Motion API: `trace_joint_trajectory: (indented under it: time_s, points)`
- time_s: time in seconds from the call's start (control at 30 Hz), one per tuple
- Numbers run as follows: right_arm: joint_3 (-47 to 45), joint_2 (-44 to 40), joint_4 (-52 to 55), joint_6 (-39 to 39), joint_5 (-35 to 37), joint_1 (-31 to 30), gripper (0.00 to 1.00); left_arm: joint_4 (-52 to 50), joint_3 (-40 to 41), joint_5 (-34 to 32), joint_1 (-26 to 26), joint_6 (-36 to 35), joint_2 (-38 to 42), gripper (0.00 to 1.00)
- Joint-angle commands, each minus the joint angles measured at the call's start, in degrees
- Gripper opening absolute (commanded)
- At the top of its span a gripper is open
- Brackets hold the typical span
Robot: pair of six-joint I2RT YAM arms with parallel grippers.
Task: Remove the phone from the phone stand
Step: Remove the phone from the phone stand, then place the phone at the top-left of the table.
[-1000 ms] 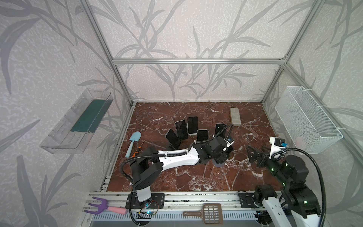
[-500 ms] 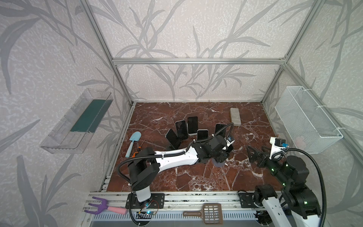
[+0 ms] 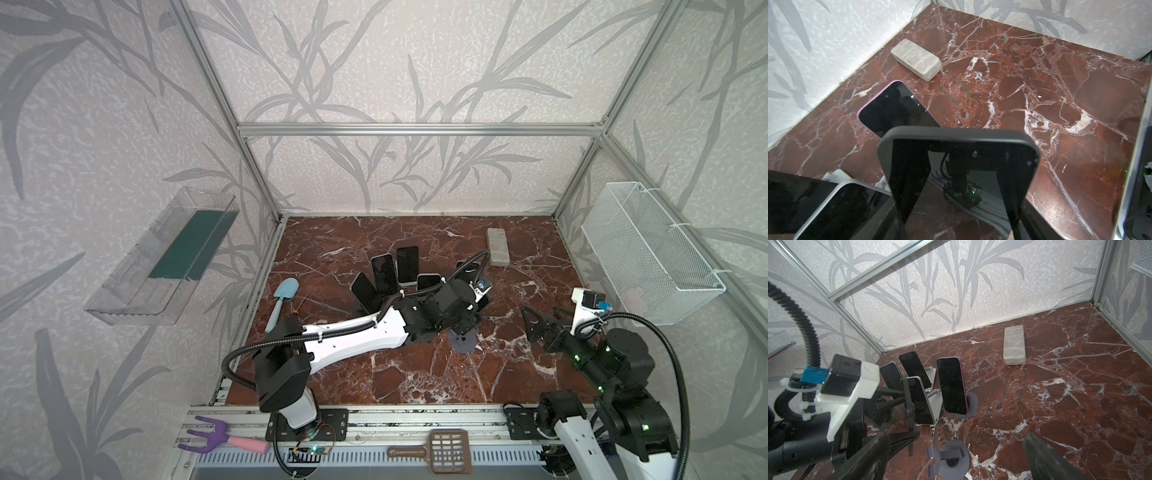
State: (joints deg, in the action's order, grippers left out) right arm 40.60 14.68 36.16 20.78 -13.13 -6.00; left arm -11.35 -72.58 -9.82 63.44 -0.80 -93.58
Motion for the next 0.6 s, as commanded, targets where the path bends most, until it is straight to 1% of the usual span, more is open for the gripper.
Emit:
trace_joint_trajectory:
  time_s: [0.0, 0.33, 0.57]
  points:
    - [-0.4, 0.7, -2.1, 0.4, -1.3, -0.1, 1.00, -2.2, -2.1, -4.9, 0.0, -2.1, 3.3, 0.62]
    - [-0.6, 1.0, -2.9, 1.3, -2.1, -0.1, 1.00, -7.1, -1.8, -8.4, -2.2, -2.6, 7.5, 0.61]
    - [-0.9, 1.4, -4.3, 2.6, -3.5, -0.2, 1.00, -12.5, -2.1, -11.5, -6.0, -3.9, 12.4, 0.61]
